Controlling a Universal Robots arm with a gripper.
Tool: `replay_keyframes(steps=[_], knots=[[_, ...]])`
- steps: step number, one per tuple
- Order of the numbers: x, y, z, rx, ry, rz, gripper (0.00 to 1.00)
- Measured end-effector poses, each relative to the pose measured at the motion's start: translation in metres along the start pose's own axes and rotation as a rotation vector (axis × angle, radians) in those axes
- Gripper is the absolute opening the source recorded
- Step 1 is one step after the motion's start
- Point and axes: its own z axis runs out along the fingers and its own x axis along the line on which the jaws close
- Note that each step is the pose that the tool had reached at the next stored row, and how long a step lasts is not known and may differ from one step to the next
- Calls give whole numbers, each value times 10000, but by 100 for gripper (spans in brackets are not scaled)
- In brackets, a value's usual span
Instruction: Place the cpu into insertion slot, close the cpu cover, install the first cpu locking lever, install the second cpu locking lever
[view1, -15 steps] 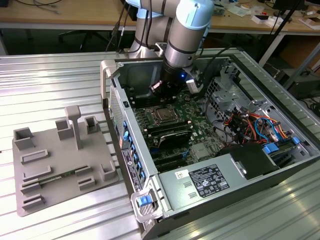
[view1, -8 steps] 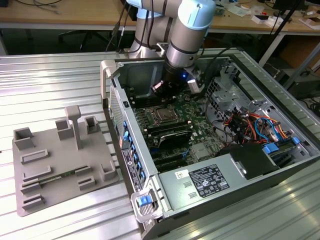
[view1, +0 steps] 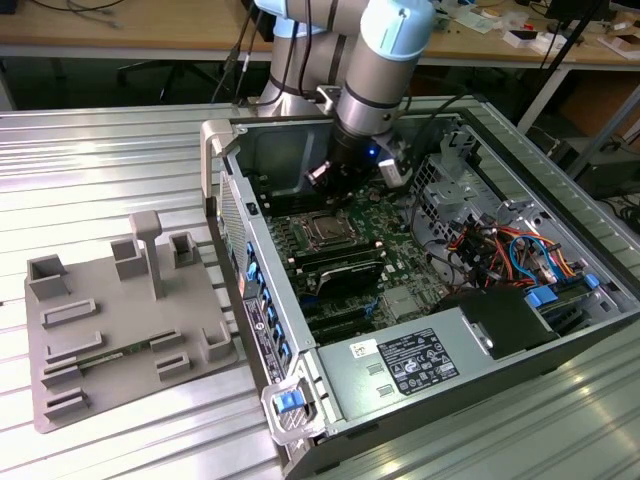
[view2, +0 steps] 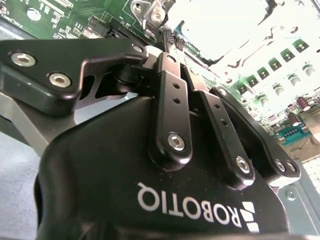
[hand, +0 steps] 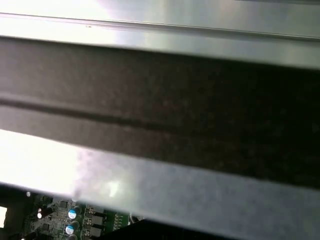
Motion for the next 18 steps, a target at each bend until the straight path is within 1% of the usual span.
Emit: replay_keyframes(steps=[13,18], knots=[[-33,-24,10,33,7,1,11],[-54,-28,16,31,8,1,11]])
